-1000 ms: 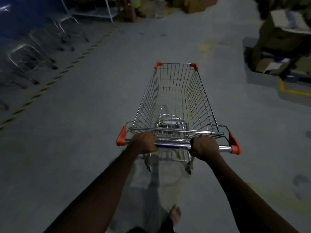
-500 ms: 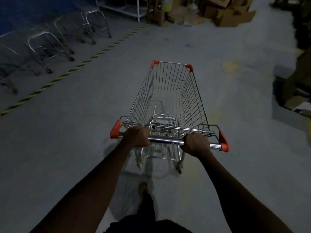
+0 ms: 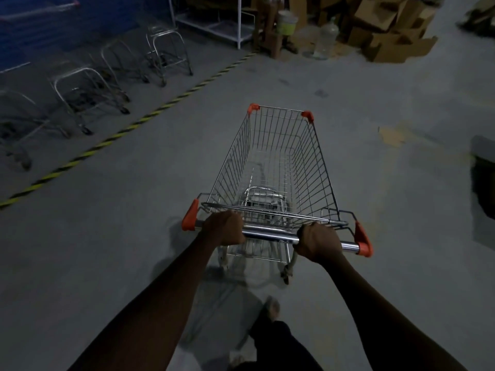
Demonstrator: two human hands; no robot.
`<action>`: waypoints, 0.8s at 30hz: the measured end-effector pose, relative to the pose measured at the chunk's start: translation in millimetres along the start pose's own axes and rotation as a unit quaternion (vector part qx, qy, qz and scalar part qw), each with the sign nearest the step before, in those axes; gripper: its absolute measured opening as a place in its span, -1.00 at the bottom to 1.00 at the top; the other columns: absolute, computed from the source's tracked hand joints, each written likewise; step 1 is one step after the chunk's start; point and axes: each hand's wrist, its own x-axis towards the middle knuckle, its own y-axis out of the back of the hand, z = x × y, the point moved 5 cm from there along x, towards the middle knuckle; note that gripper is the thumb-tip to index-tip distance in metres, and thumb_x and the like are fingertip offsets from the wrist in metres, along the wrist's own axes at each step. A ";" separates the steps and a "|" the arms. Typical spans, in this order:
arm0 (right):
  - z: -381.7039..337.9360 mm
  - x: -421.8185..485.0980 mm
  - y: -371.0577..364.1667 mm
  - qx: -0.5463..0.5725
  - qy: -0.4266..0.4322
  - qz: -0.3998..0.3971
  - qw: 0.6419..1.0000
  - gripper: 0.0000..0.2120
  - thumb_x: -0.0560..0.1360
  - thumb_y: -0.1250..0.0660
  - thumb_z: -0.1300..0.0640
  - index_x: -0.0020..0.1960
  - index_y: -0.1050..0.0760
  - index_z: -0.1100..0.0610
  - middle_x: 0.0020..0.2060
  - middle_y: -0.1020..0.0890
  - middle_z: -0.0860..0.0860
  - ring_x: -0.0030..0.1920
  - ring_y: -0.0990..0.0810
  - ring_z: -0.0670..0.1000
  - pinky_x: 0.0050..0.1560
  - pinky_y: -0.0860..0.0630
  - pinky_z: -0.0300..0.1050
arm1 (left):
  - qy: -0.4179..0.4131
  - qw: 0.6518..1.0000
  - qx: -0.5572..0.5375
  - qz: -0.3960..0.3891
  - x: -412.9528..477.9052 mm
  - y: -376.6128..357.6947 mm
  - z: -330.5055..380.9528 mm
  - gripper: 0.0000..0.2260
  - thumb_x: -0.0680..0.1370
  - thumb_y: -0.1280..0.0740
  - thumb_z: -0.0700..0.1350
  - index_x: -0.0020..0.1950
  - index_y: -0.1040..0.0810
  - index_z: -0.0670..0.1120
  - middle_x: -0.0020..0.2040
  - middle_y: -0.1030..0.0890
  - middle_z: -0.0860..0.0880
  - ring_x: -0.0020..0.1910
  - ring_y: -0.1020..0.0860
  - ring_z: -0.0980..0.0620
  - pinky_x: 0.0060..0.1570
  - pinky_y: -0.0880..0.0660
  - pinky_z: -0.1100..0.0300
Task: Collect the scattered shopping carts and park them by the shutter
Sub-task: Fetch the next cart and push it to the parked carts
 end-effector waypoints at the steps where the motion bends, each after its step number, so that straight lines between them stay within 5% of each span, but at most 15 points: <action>1: 3.9 22.4 1.1 -0.009 0.001 0.003 1.000 -0.67 0.42 -0.25 -0.15 -0.08 -0.57 0.10 -0.25 -0.63 0.07 -0.25 -0.63 0.13 -0.24 -0.51 -0.11 | 0.004 1.000 0.002 0.002 19.1 5.1 -10.1 -0.78 0.40 -0.36 0.00 -0.10 -0.61 -0.12 -0.15 -0.65 -0.06 -0.24 -0.53 0.01 -0.25 -0.33 0.20; 7: 26.3 173.2 22.5 0.013 0.015 0.027 0.999 -0.67 0.44 -0.26 -0.16 -0.08 -0.55 0.09 -0.23 -0.61 0.06 -0.25 -0.61 0.10 -0.23 -0.54 -0.11 | 0.030 0.999 -0.010 0.010 141.3 50.9 -72.8 -0.70 0.38 -0.35 0.15 -0.07 -0.64 -0.04 -0.16 -0.64 -0.01 -0.14 -0.62 -0.02 -0.18 -0.48 0.16; 15: 57.3 368.1 52.2 -0.039 0.085 0.147 0.985 -0.67 0.15 -0.52 -0.07 -0.42 -0.48 0.14 -0.55 -0.47 0.08 -0.60 -0.45 0.08 -0.49 -0.37 -0.20 | 0.077 0.997 -0.032 -0.001 291.6 115.3 -149.8 -0.63 0.39 -0.37 0.15 0.08 -0.59 -0.05 -0.02 -0.64 -0.04 -0.03 -0.60 -0.06 -0.04 -0.54 0.07; 21: 69.9 507.7 69.6 -0.057 0.080 0.049 0.994 -0.73 0.32 -0.30 -0.12 -0.28 -0.55 0.08 -0.44 -0.57 0.02 -0.44 -0.56 0.09 -0.38 -0.51 -0.15 | 0.101 0.994 -0.037 0.012 390.1 158.3 -206.5 -0.67 0.37 -0.34 0.16 -0.02 -0.60 -0.04 -0.14 -0.64 -0.02 -0.12 -0.61 -0.04 -0.09 -0.55 0.11; 24: 72.2 575.1 80.3 -0.055 0.088 0.050 0.993 -0.71 0.32 -0.37 -0.14 -0.28 -0.56 0.10 -0.46 -0.56 0.01 -0.48 -0.55 0.08 -0.43 -0.53 -0.12 | 0.098 0.994 -0.038 0.018 443.2 179.4 -240.7 -0.65 0.34 -0.31 0.17 -0.03 -0.59 -0.04 -0.14 -0.63 -0.02 -0.15 -0.61 -0.05 -0.11 -0.58 0.06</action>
